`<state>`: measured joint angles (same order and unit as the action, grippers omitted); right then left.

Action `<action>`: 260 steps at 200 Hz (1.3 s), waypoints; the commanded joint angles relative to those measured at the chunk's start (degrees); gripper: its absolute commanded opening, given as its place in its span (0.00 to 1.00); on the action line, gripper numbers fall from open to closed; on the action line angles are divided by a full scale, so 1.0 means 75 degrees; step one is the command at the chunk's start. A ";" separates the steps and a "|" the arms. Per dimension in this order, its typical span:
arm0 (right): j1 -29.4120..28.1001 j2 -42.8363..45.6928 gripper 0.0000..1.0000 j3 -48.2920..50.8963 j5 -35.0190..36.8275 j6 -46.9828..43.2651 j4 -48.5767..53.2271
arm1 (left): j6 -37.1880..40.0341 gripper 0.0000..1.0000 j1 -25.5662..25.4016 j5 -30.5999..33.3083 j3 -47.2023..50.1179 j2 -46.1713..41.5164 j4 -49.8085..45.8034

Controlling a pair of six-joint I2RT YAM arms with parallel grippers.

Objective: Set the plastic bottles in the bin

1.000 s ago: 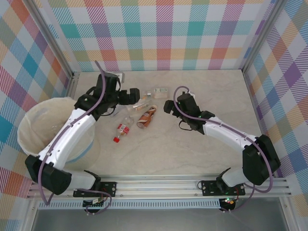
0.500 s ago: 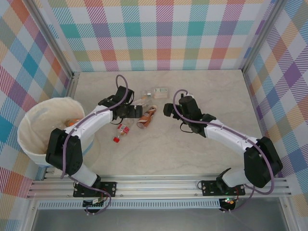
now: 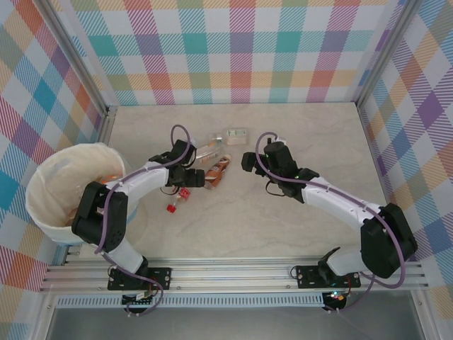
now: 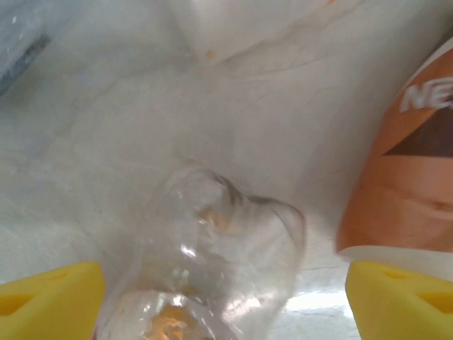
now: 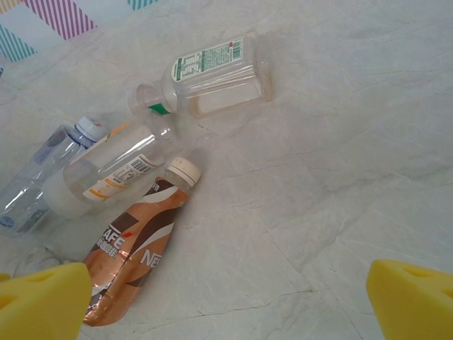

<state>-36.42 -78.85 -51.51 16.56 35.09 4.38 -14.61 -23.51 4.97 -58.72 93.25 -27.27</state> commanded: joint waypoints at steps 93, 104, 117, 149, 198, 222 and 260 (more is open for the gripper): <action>0.0031 0.0338 1.00 0.0222 0.0206 0.0066 0.0031 | -0.0083 0.72 0.0099 0.0285 0.0271 0.0850 0.0307; 0.0028 0.0327 1.00 0.0223 0.0207 0.0062 0.0015 | -0.0090 0.66 0.0093 0.0289 0.0272 0.0791 0.0262; 0.0028 0.0296 1.00 0.0194 0.0200 0.0057 0.0008 | -0.0095 0.60 0.0099 0.0298 0.0243 0.0667 0.0194; 0.0028 0.0213 1.00 0.0130 0.0171 0.0051 -0.0008 | -0.0104 0.53 0.0089 0.0175 0.0089 0.0037 0.0109; 0.0028 0.0096 1.00 0.0060 0.0098 0.0069 -0.0077 | -0.0205 0.45 0.0090 -0.0166 0.0073 -0.1381 0.0388; 0.0028 0.0037 1.00 -0.0008 -0.0060 0.0024 -0.0150 | -0.0340 0.43 0.0087 -0.0422 -0.0153 -0.2127 0.0276; 0.0028 -0.0101 1.00 -0.0102 -0.0332 -0.0021 -0.0386 | -0.0432 0.43 0.0099 -0.0382 0.0046 -0.3778 0.0953</action>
<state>-36.42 -78.65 -50.48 15.75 35.09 3.90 -16.73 -23.31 2.57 -57.95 72.31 -24.53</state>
